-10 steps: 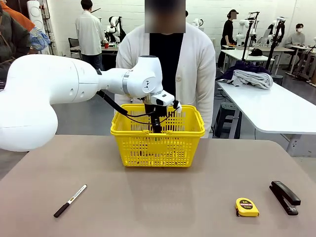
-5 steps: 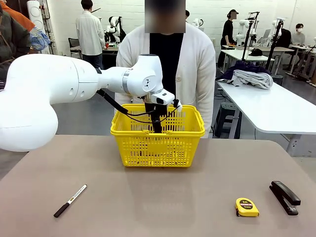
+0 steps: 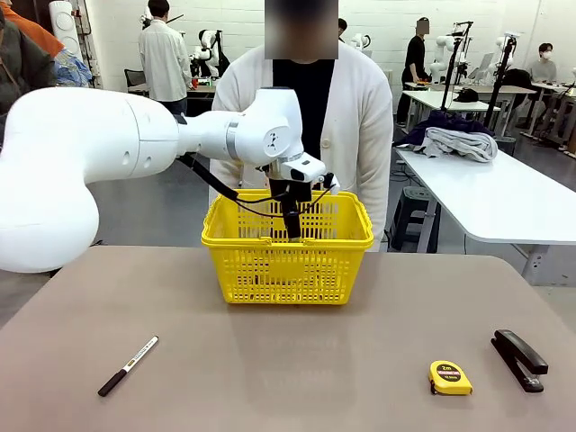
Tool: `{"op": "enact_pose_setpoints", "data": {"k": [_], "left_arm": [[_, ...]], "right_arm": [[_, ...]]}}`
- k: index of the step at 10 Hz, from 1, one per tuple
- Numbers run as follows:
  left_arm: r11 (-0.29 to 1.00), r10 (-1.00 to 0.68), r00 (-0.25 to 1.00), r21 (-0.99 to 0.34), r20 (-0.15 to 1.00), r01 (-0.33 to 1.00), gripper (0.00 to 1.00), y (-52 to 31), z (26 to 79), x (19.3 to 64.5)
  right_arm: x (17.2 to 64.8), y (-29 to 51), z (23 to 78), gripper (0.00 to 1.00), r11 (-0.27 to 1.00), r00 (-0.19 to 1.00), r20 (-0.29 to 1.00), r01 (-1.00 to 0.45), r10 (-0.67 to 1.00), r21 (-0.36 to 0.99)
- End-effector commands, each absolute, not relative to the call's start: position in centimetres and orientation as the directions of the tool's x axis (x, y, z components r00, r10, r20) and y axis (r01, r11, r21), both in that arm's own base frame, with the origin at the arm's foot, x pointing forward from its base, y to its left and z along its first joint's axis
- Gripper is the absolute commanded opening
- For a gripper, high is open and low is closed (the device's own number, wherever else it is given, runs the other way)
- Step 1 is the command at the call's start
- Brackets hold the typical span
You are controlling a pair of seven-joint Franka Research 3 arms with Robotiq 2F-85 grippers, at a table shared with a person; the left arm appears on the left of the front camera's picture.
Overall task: Place the items the person wants into the basket.
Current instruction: Pick up the item the person points to and place it in the Market Basket.
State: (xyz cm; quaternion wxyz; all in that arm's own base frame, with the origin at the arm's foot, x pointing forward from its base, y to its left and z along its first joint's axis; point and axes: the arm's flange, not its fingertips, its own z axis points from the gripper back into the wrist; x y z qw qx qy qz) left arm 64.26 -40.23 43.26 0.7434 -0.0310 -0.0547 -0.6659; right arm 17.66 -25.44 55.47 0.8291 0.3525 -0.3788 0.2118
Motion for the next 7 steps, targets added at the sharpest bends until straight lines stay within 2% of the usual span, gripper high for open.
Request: {"op": "enact_pose_setpoints", "data": {"k": [1, 5, 7], "left_arm": [[0.123, -0.991, 0.121, 0.031, 0.064, 0.992, 1.0, -39.4, 46.9, 60.2], [0.176, -0.976, 0.175, 0.005, 0.127, 0.984, 1.0, -36.0, 57.1, 48.5], [0.209, -0.964, 0.2, 0.034, 0.174, 0.977, 1.0, -32.1, 60.1, 41.7]], "right_arm": [[17.8, -25.5, 55.5, 1.0, 0.653, 0.608, 0.791, -0.63, 0.077, 0.421], [17.8, -25.5, 55.5, 1.0, 0.653, 0.608, 0.791, -0.63, 0.077, 0.421], [17.8, -25.5, 55.5, 1.0, 0.653, 0.608, 0.791, -0.63, 0.077, 0.421]]}}
